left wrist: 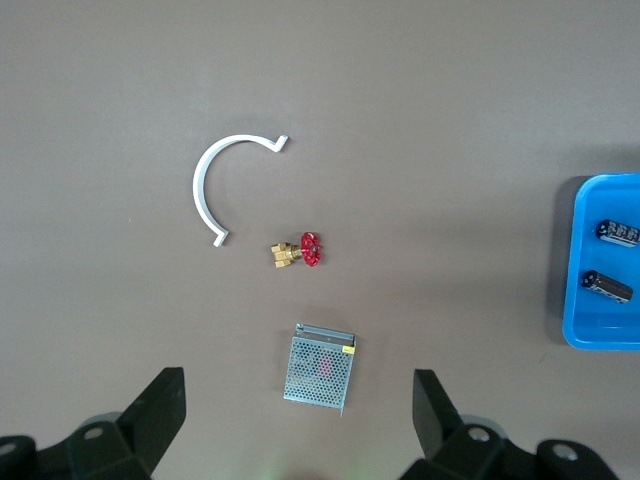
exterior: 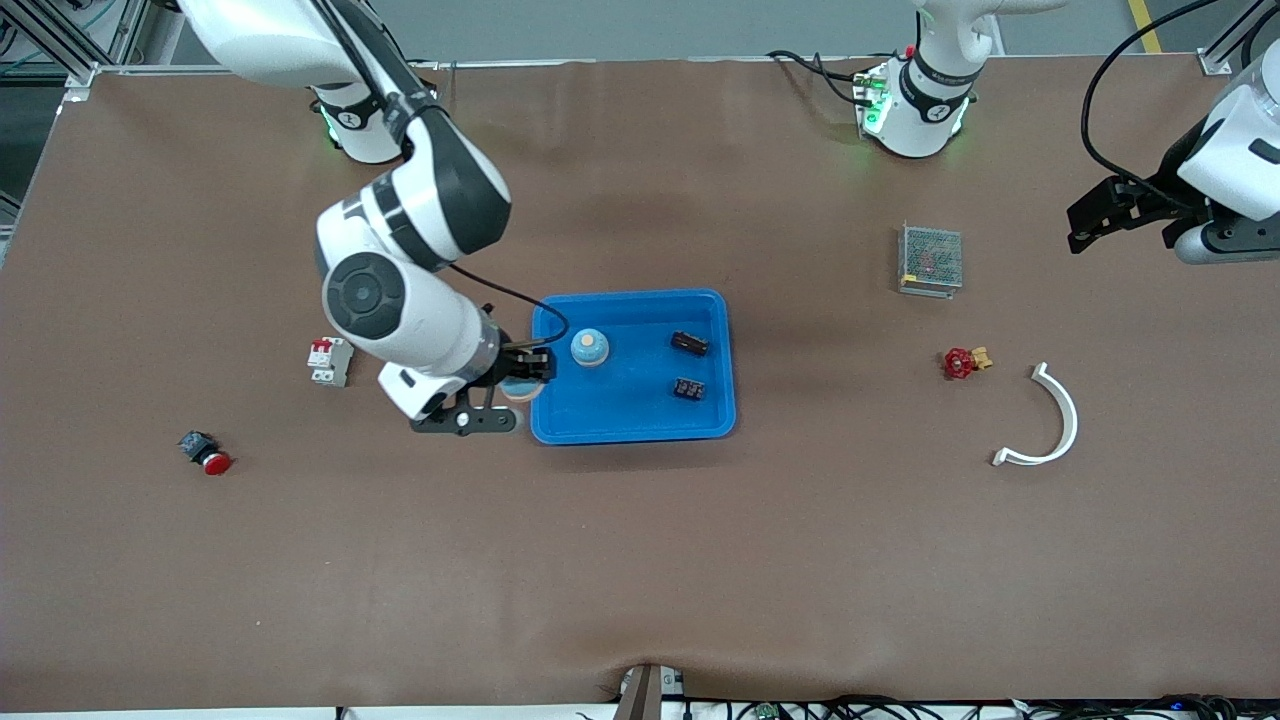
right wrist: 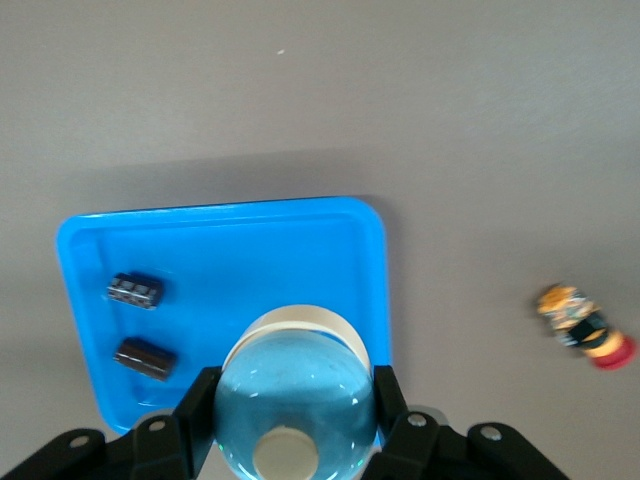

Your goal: Place electrolytic capacitor and blue bell in tray

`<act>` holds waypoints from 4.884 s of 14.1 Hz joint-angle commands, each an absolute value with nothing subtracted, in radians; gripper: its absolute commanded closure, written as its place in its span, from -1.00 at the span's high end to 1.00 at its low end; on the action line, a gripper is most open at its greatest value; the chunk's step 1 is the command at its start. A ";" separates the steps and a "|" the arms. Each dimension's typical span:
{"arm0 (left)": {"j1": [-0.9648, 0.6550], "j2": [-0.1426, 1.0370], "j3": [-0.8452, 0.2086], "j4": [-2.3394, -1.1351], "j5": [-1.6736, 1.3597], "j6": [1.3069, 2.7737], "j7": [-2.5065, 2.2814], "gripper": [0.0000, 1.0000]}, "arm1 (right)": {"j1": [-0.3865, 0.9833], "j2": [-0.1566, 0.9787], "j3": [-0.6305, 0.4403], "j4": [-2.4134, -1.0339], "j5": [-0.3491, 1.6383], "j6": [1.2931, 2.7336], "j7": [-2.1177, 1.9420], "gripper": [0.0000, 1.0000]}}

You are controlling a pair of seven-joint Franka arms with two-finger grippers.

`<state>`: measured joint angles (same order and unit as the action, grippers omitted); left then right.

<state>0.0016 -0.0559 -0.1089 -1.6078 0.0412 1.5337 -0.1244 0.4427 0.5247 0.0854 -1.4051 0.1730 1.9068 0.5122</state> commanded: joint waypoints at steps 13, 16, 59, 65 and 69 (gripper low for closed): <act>0.008 -0.058 -0.114 -1.598 0.025 1.516 -0.103 1.00 | 0.603 0.637 0.069 -1.522 0.014 2.221 0.790 -0.18; 0.009 -0.061 -0.112 -1.598 0.025 1.516 -0.103 1.00 | 0.604 0.664 0.069 -1.540 -0.003 2.270 0.790 -0.18; 0.005 -0.031 -0.114 -1.586 0.008 1.508 -0.089 1.00 | 0.586 0.309 0.072 -1.588 -0.043 1.809 0.620 1.00; -0.002 -0.032 -0.115 -1.591 0.006 1.506 -0.091 1.00 | 0.494 0.088 0.071 -1.592 -0.031 1.586 0.438 1.00; 0.002 -0.038 -0.115 -1.591 0.006 1.505 -0.089 1.00 | 0.382 -0.004 0.069 -1.597 -0.029 1.497 0.281 1.00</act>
<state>-0.0032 -0.0358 -0.1145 -1.6043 0.0251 1.5242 -0.1156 0.4351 0.0487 0.0580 -1.5572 -0.0412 1.5107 0.3350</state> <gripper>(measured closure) 0.000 0.000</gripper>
